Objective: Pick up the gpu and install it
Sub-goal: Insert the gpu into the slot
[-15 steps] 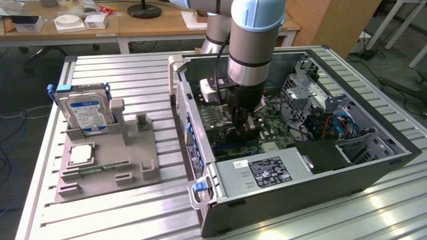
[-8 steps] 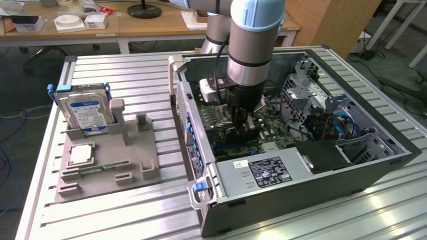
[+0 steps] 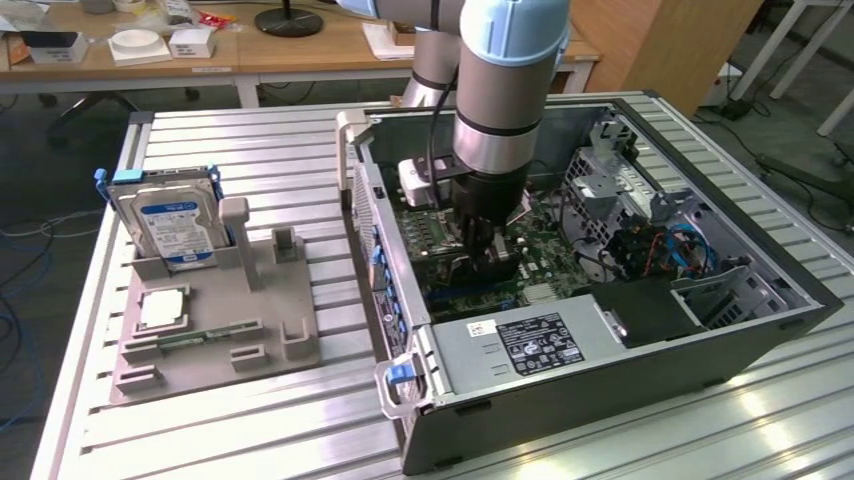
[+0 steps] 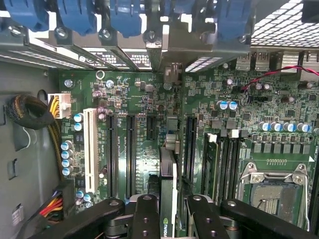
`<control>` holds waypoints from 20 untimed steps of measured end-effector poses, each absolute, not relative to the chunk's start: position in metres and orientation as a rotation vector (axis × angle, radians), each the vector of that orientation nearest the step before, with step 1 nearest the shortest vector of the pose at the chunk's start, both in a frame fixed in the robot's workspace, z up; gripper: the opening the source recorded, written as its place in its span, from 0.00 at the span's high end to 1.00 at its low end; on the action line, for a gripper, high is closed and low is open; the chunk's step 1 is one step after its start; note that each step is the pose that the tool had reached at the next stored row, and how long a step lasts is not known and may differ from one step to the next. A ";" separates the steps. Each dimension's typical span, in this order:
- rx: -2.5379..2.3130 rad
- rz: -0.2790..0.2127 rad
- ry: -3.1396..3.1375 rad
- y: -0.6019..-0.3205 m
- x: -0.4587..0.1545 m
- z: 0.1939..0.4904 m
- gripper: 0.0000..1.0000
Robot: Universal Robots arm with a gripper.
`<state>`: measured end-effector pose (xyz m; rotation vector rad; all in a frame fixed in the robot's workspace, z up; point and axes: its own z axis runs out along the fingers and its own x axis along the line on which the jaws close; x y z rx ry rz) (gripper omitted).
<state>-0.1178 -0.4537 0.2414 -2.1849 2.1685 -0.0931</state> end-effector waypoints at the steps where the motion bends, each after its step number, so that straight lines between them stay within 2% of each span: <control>1: -2.185 -0.093 2.169 -0.454 -0.118 0.241 0.74; 20: -2.185 -0.093 2.168 -0.454 -0.118 0.241 0.74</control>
